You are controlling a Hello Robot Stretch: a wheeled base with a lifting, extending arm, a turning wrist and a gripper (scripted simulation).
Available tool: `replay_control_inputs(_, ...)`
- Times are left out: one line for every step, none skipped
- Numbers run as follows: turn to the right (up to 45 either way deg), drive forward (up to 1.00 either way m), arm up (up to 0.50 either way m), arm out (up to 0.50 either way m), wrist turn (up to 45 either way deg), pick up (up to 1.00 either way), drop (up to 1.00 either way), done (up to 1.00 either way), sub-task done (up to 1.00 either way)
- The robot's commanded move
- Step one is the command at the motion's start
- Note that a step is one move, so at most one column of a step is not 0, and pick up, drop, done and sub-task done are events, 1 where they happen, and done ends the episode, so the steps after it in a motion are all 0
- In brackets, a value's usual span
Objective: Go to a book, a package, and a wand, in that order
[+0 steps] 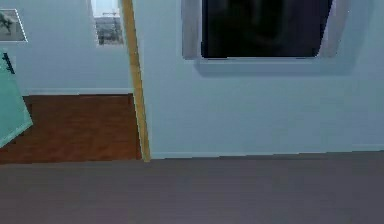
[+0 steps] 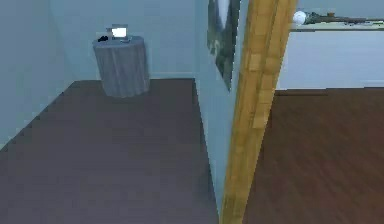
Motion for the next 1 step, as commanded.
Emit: replay_control_inputs(39.0,0.00,0.00,0.00,0.0,0.00,0.00,0.00,0.00)
